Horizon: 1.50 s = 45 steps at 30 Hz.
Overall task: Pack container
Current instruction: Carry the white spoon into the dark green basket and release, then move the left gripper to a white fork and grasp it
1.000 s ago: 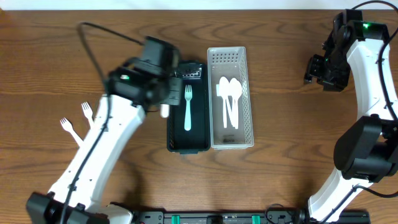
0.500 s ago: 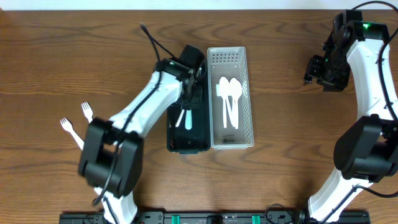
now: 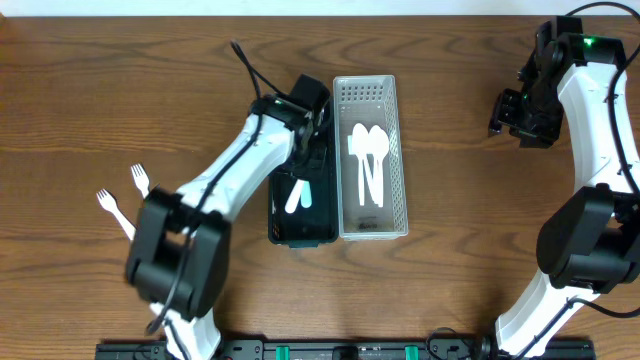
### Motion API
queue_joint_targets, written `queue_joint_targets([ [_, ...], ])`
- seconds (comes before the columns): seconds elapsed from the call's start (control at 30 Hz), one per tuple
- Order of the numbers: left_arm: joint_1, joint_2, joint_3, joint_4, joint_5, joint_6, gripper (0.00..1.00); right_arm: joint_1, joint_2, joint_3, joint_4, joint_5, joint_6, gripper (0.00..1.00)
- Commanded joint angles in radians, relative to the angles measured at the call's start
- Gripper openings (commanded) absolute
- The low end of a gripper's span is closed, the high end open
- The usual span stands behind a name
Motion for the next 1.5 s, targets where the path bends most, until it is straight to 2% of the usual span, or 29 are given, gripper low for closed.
queue_joint_targets([
  [0.0, 0.003, -0.135, 0.057, -0.058, -0.118, 0.041, 0.50, 0.002, 0.006, -0.002, 0.001, -0.004, -0.014, 0.62],
  [0.17, 0.027, -0.321, 0.094, -0.130, -0.233, 0.045, 0.68, 0.002, 0.006, -0.002, 0.003, -0.004, -0.014, 0.62],
  [0.27, 0.098, -0.428, 0.094, -0.130, -0.246, 0.045, 0.71, 0.002, 0.006, -0.002, 0.002, -0.004, -0.022, 0.62],
  [0.47, 0.394, -0.503, 0.093, -0.163, -0.248, 0.043, 0.77, 0.002, 0.006, -0.002, -0.001, -0.004, -0.025, 0.62],
  [0.67, 0.668, -0.399, 0.071, -0.179, -0.153, -0.012, 0.78, 0.002, 0.006, -0.002, 0.000, -0.004, -0.029, 0.63],
  [0.83, 0.772, -0.246, 0.049, -0.162, -0.142, -0.047, 0.77, 0.002, 0.006, -0.002, 0.003, -0.003, -0.029, 0.63],
  [1.17, 0.796, 0.037, 0.040, -0.080, -0.139, -0.047, 0.74, 0.002, 0.006, -0.002, 0.030, -0.003, -0.029, 0.65],
  [1.47, 0.801, 0.084, -0.087, 0.070, -0.090, -0.068, 0.74, 0.002, 0.006, -0.002, 0.034, -0.003, -0.029, 0.66],
])
